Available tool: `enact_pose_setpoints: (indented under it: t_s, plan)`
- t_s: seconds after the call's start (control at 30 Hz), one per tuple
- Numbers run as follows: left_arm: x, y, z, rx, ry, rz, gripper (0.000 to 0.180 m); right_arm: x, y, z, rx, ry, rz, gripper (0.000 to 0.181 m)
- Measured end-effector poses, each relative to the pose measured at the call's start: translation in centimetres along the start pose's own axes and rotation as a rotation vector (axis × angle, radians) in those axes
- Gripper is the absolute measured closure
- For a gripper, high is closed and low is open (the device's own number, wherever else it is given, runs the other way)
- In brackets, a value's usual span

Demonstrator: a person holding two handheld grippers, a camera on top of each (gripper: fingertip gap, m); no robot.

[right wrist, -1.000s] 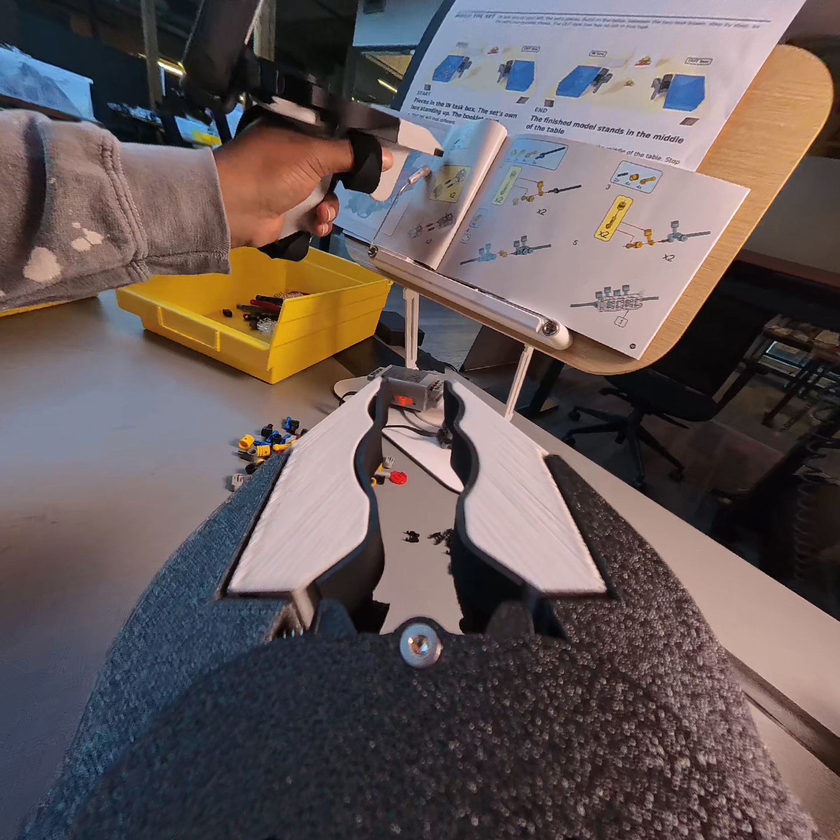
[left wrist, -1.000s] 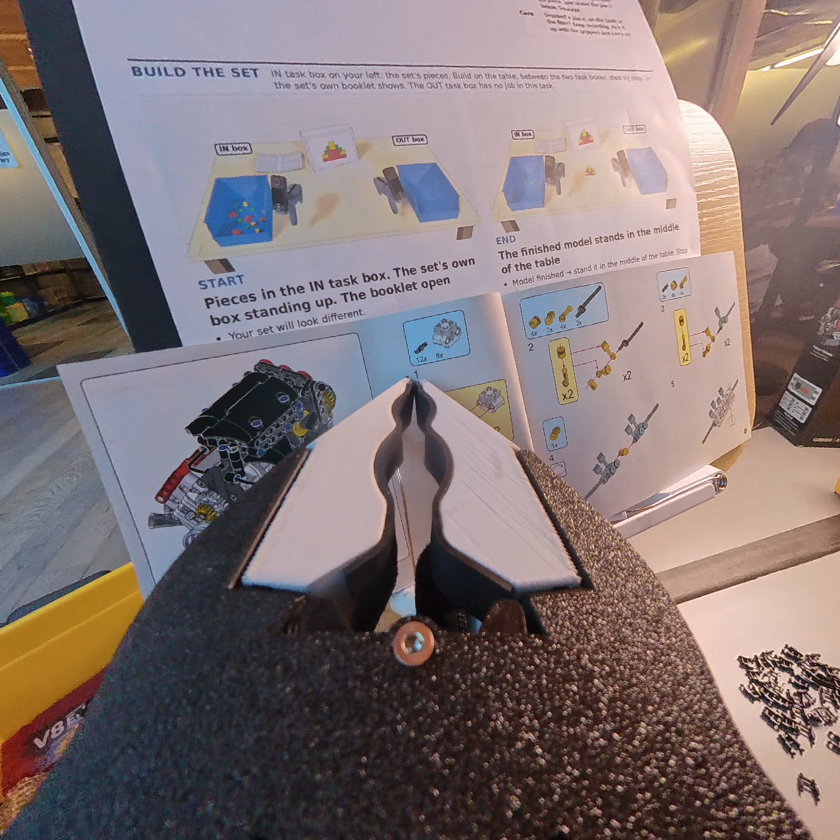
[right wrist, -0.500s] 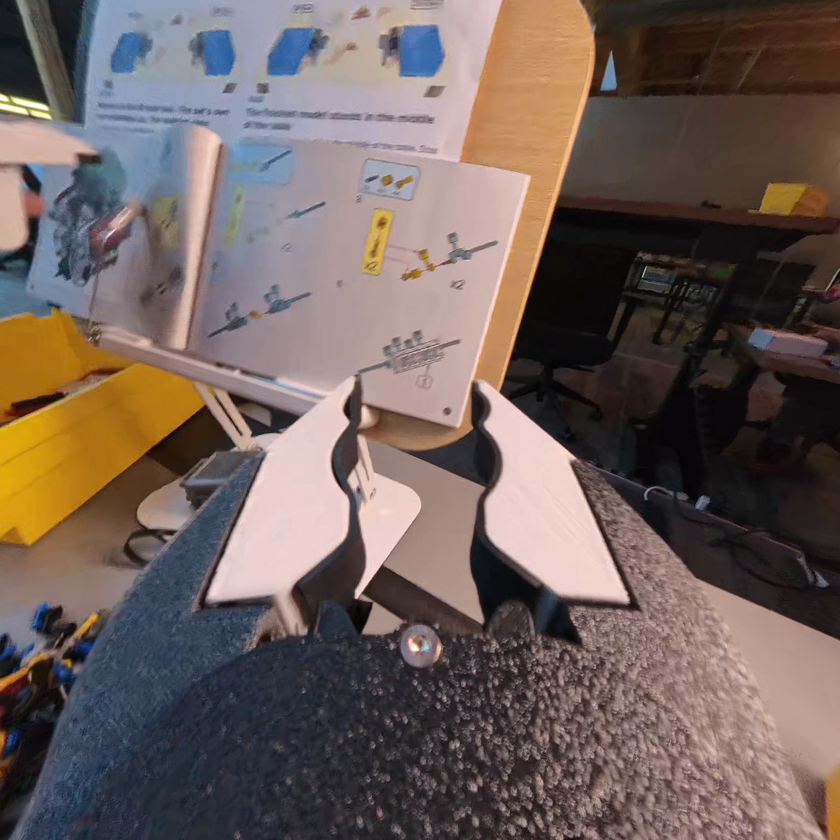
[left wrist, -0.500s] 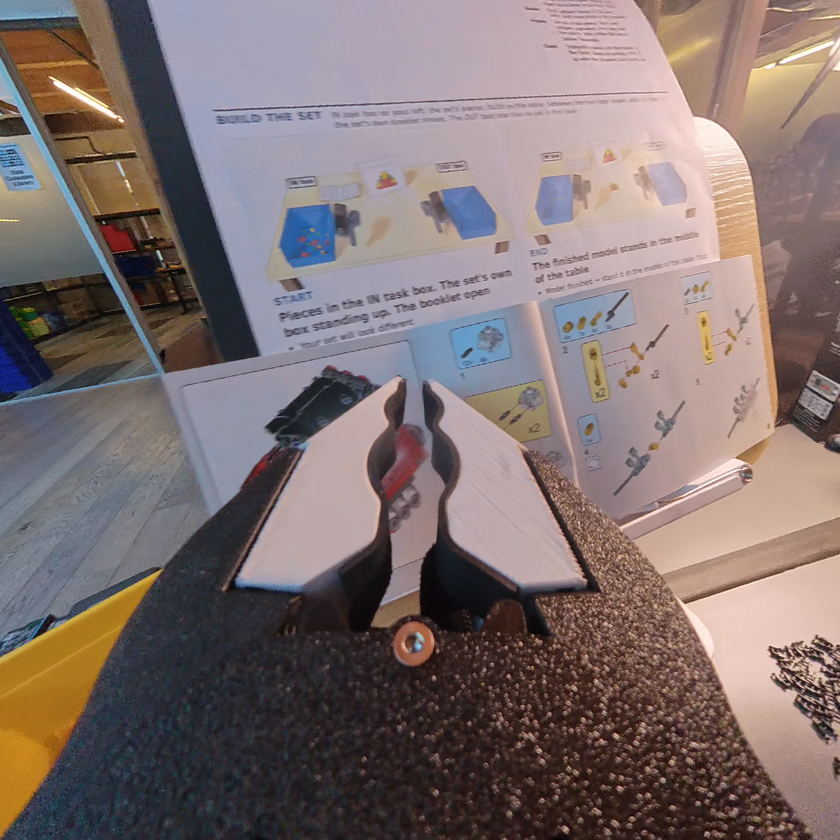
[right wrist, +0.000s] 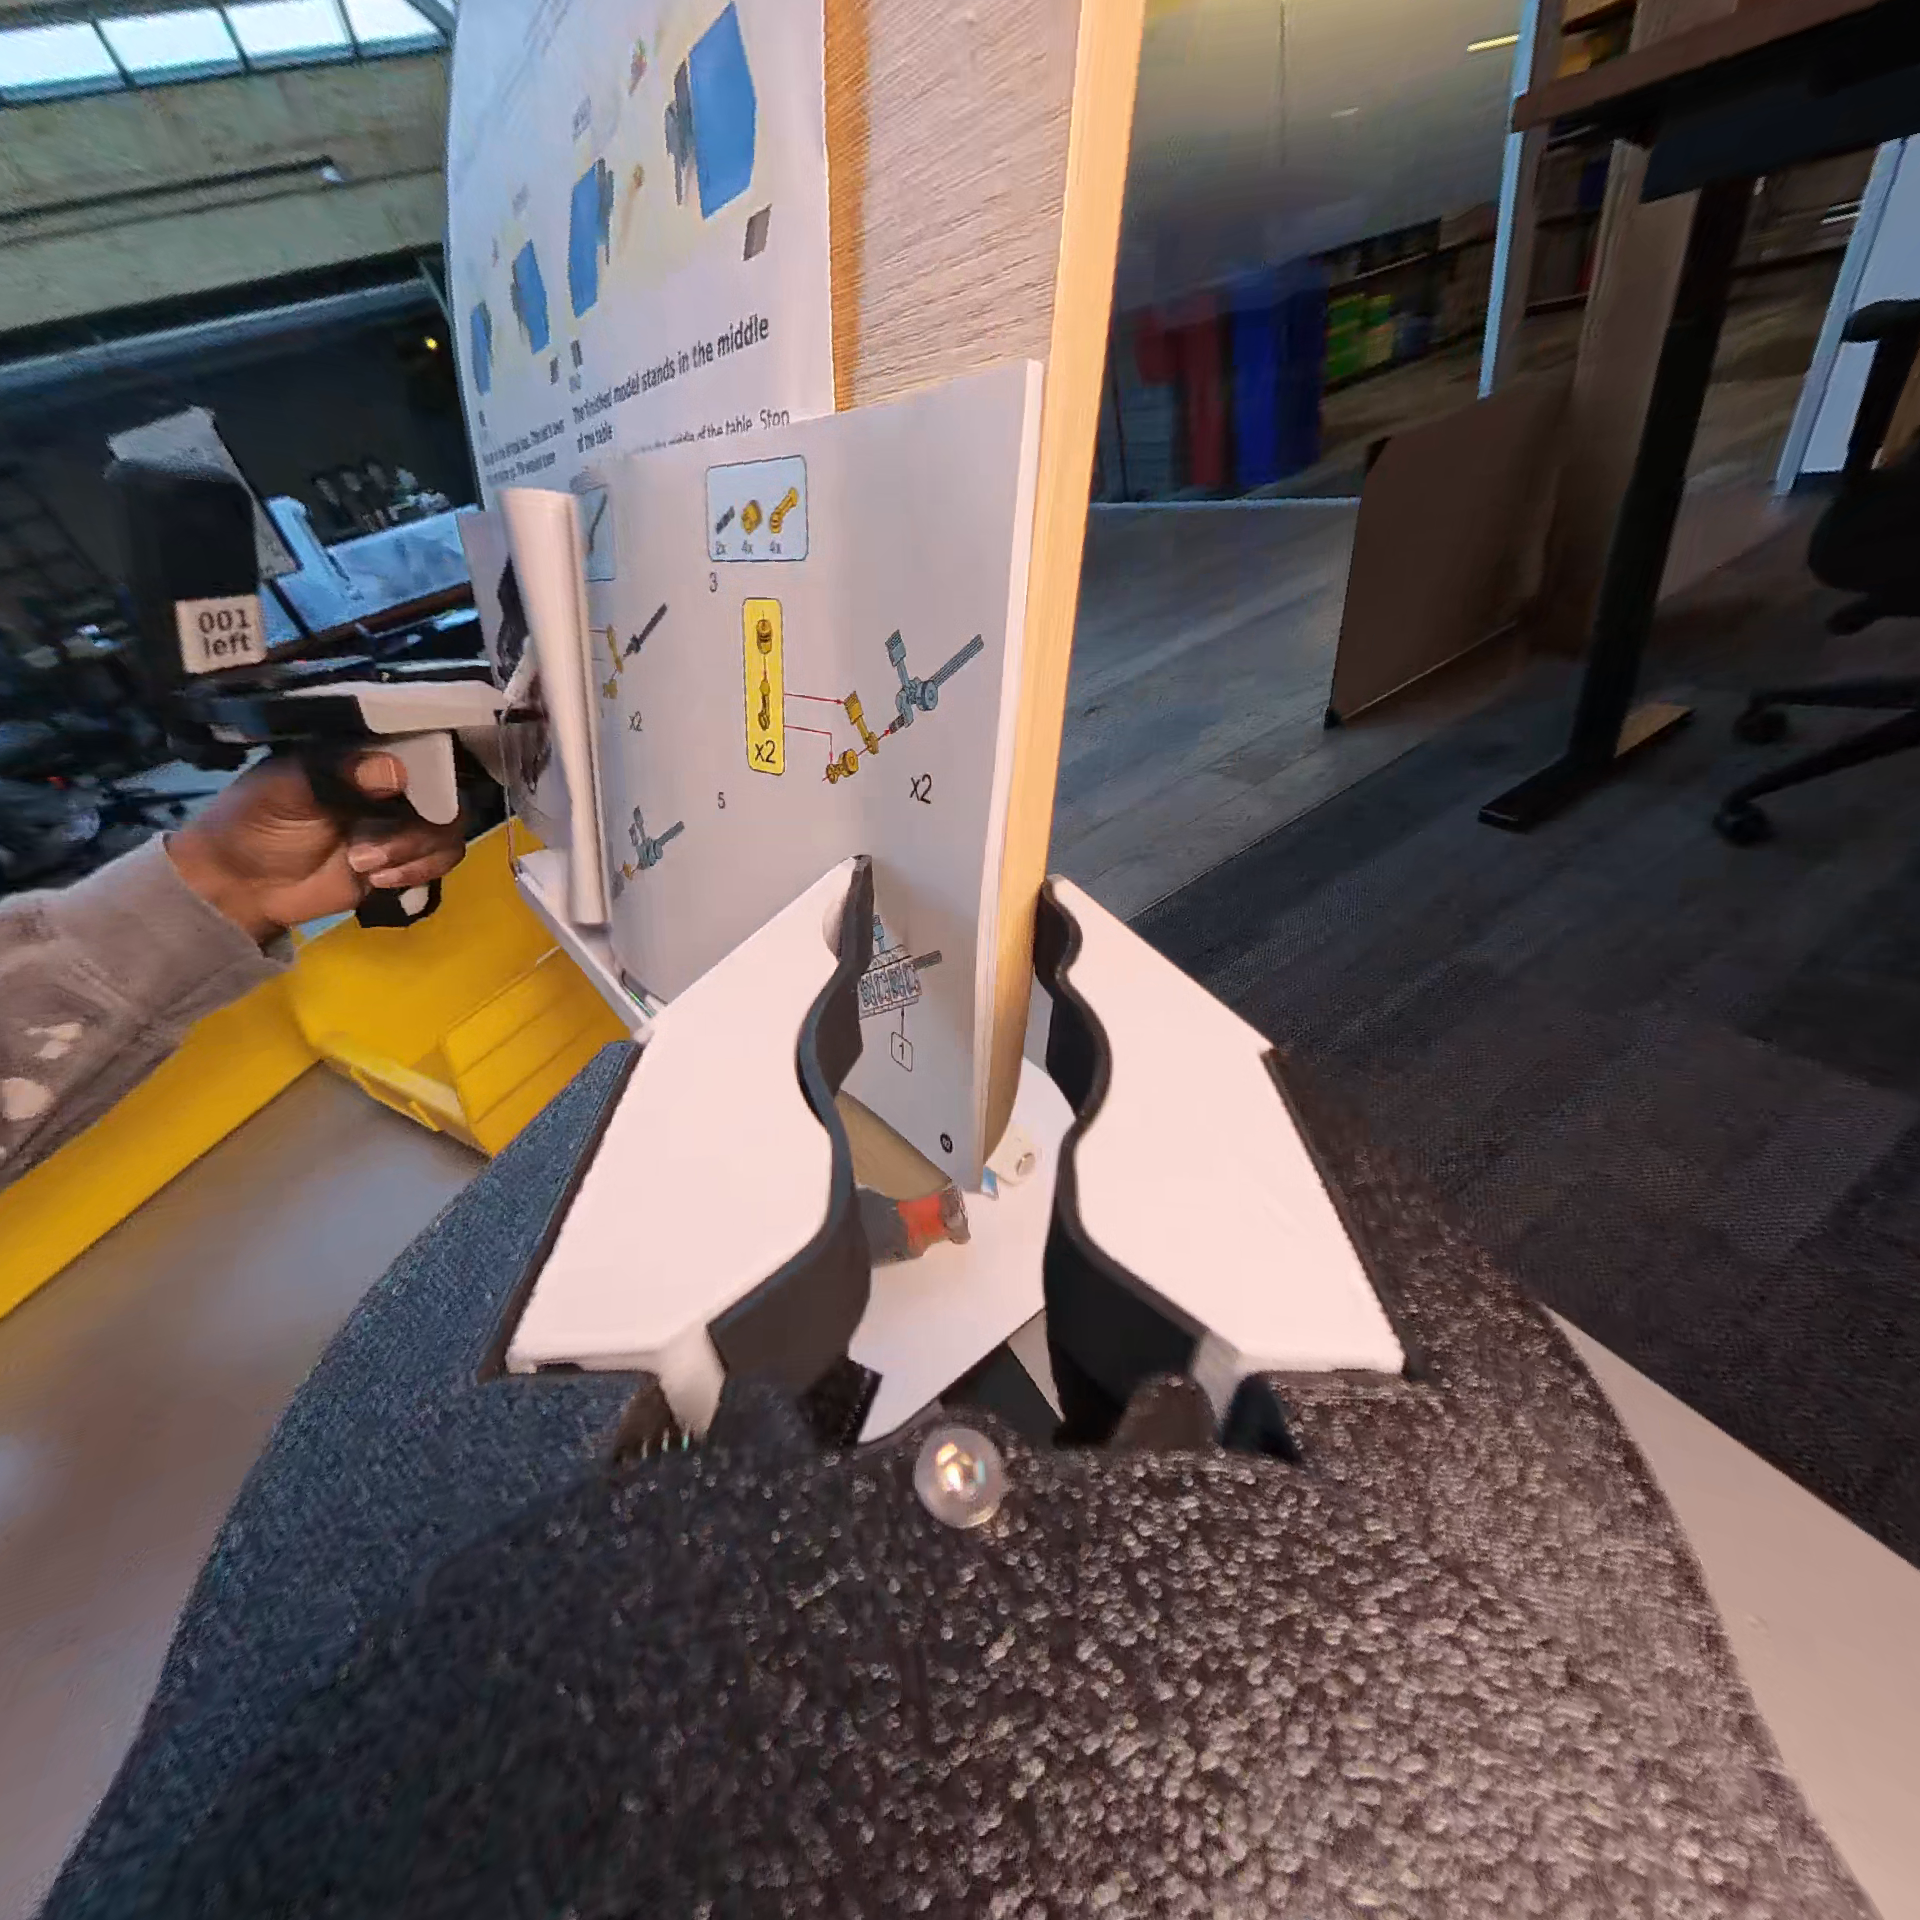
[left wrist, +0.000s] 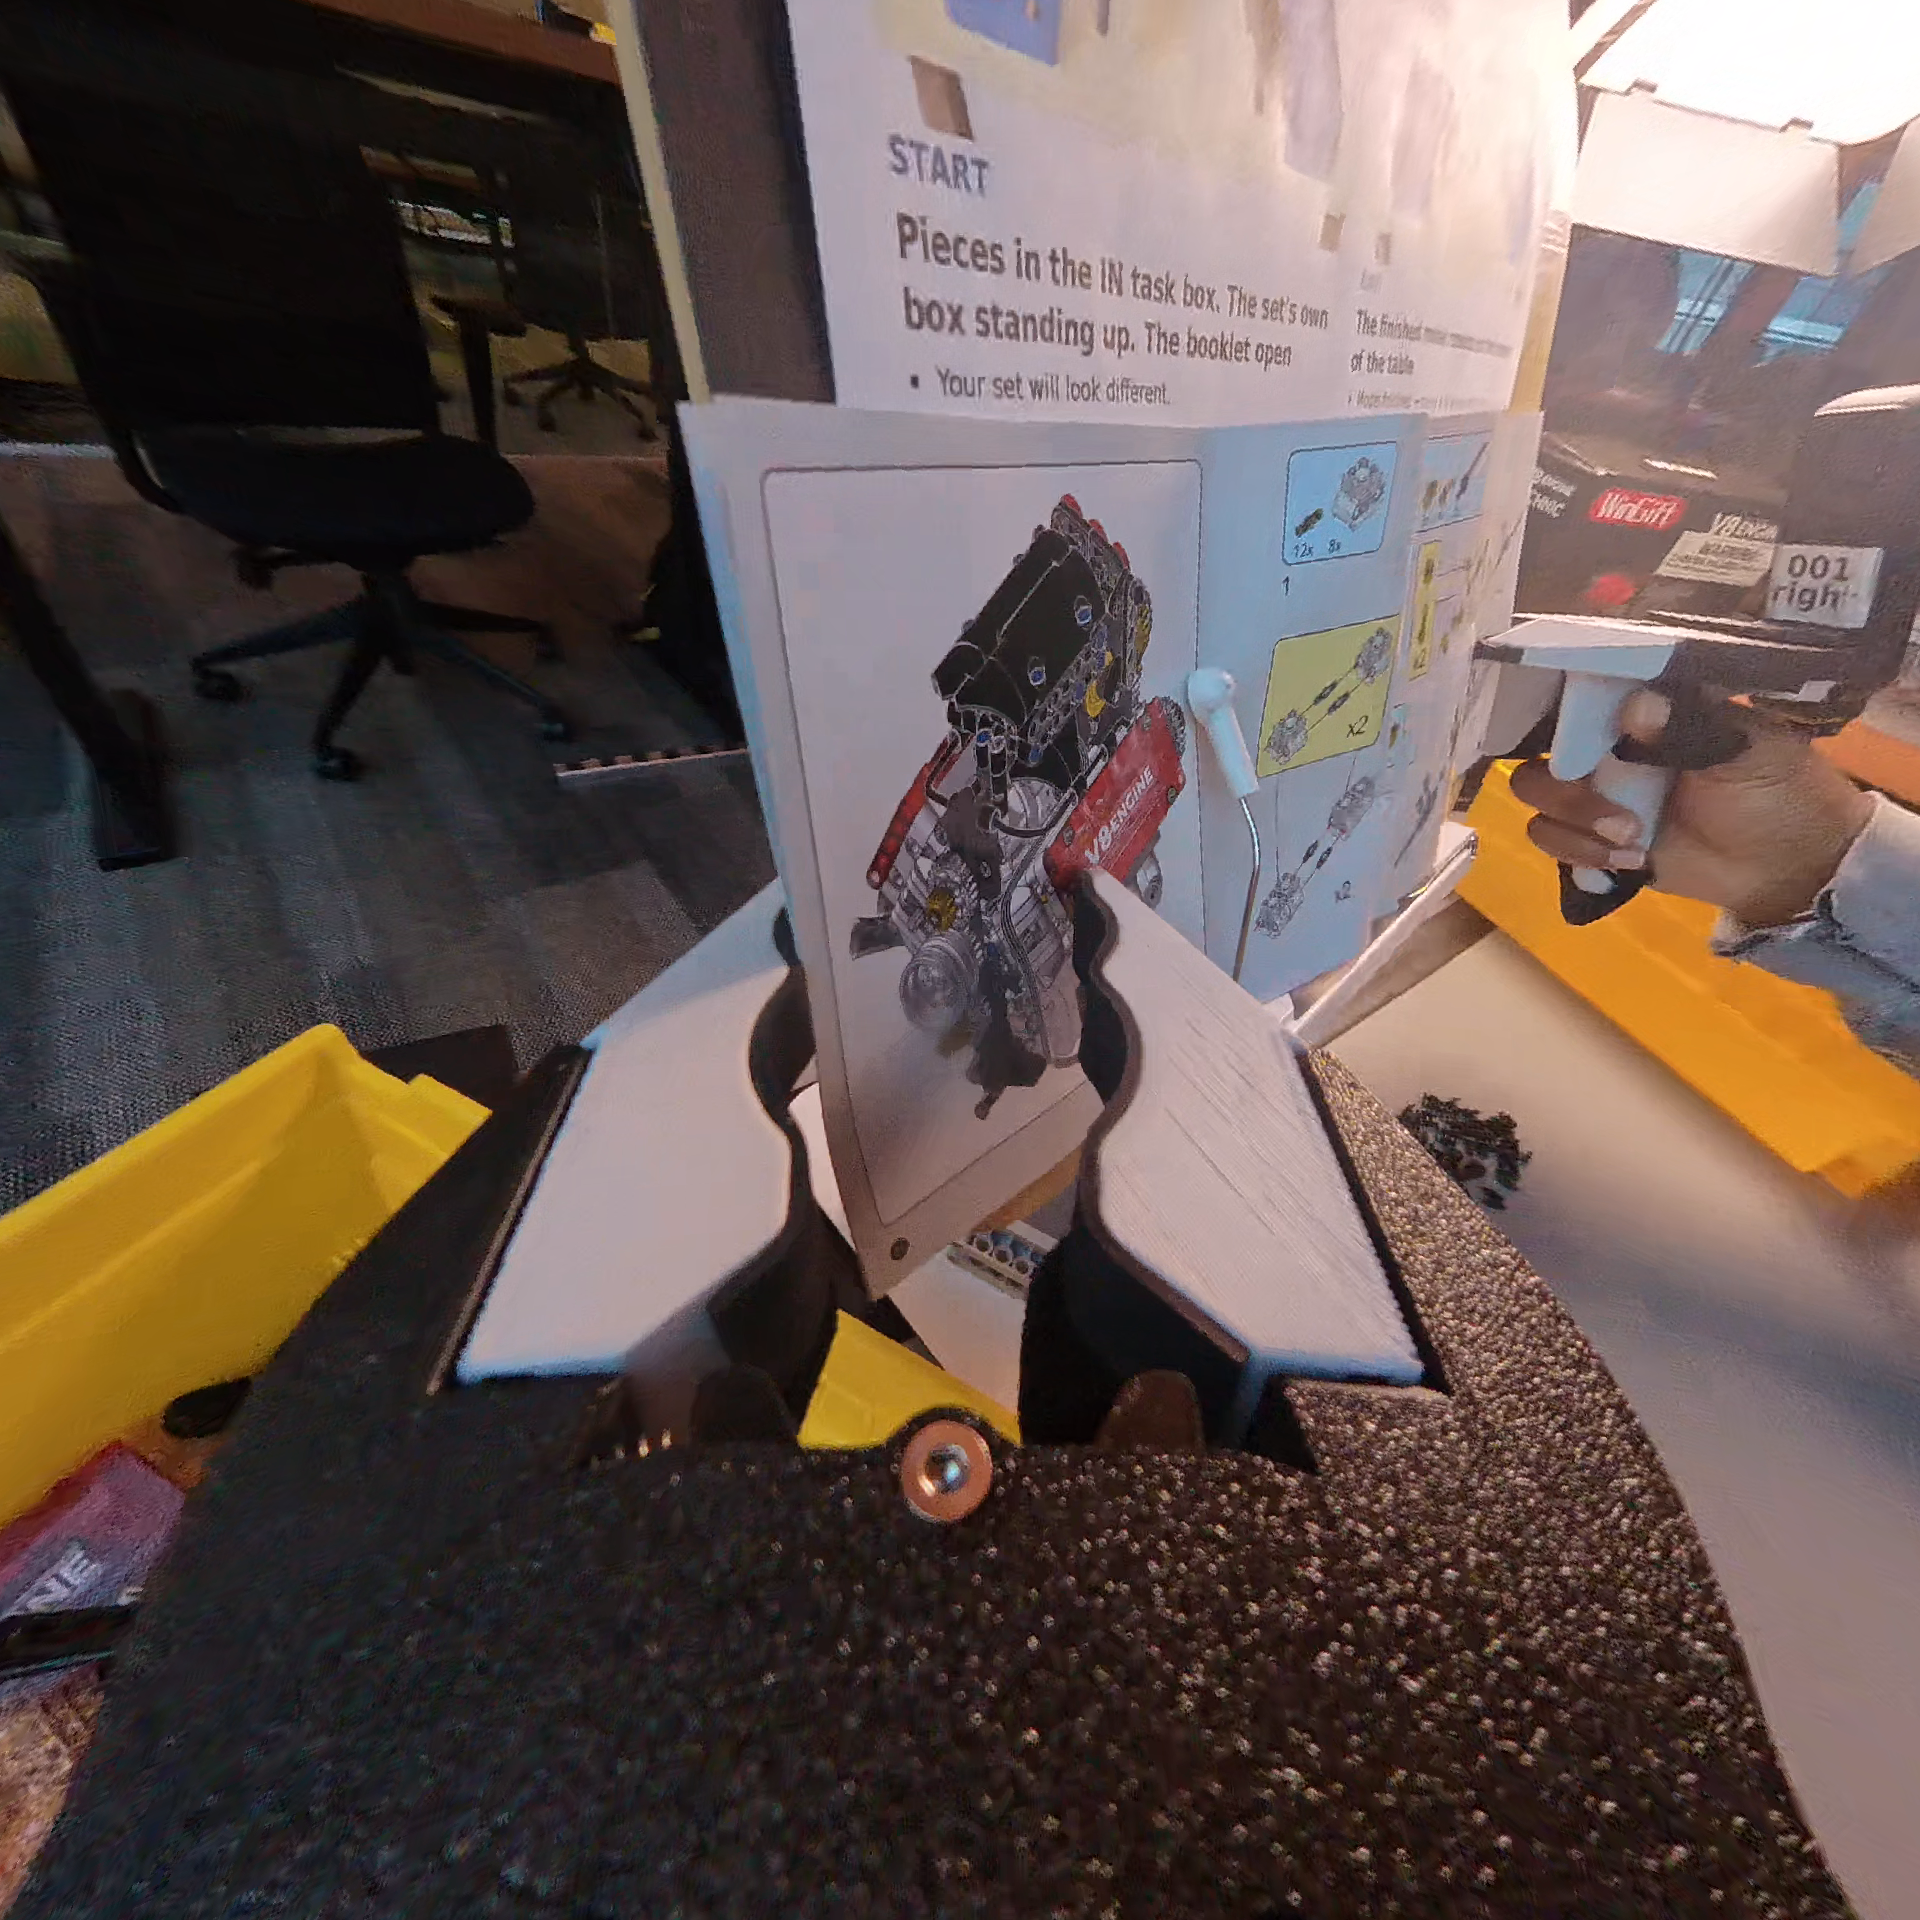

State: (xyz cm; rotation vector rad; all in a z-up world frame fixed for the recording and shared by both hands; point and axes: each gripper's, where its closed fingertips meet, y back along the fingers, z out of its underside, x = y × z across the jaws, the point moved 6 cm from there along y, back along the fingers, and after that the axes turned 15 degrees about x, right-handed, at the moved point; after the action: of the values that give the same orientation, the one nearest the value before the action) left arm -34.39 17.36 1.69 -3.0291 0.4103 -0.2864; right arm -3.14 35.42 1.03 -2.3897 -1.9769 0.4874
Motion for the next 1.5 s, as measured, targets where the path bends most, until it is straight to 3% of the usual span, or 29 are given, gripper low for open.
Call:
enact_pose_setpoints:
  t_s: [0.13,0.6,1.5]
  plan:
    - [0.5,0.3,0.1,0.028,0.073,-0.003,0.139,0.5,0.0,-0.4,-0.056,-0.002,-0.038,0.153]
    - [5.2,-2.2,0.9,-0.070,0.141,0.031,0.144,2.5,4.8,-2.5,-0.148,-0.013,-0.011,0.152]
    - [7.0,-5.5,1.6,-0.065,0.147,0.064,0.144,4.5,7.4,-3.9,-0.181,0.005,0.059,0.151]
